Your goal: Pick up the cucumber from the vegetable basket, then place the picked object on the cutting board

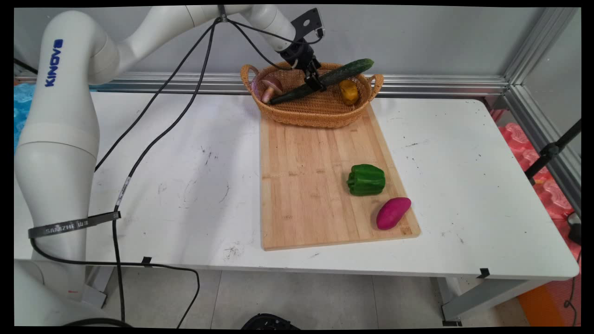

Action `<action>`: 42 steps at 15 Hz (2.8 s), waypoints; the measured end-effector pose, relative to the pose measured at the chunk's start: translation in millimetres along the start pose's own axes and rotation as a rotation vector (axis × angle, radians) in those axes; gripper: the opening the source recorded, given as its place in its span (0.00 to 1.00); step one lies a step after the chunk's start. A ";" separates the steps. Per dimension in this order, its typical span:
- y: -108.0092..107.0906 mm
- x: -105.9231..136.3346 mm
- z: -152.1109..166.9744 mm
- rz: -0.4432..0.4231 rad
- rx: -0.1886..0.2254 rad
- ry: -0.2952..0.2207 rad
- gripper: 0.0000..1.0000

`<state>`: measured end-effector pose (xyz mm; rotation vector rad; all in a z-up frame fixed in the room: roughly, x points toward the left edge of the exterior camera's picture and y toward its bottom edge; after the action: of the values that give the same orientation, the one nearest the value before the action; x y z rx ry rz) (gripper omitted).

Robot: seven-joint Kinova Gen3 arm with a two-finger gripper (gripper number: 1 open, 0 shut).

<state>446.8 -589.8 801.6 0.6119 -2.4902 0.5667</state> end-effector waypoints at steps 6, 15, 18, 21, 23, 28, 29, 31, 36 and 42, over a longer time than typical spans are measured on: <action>-0.2 -7.7 10.8 -0.012 0.000 -0.010 0.00; 2.4 -0.5 0.7 -0.015 -0.005 0.006 0.00; 3.3 10.4 -15.1 -0.023 0.009 0.024 0.00; 8.3 27.8 -40.7 -0.035 0.028 0.044 0.00; 15.6 42.7 -60.3 -0.042 0.036 0.057 0.00; 56.7 86.3 -104.7 -0.054 -0.002 0.091 0.00; 67.9 95.0 -113.1 -0.053 -0.015 0.095 0.00; 88.8 108.6 -127.2 -0.049 -0.041 0.097 0.00; 135.9 118.3 -150.1 -0.049 -0.093 0.074 0.00; 184.5 99.4 -156.7 -0.032 -0.128 0.017 0.00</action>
<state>333.0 -392.7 930.7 0.5933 -2.4735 0.3951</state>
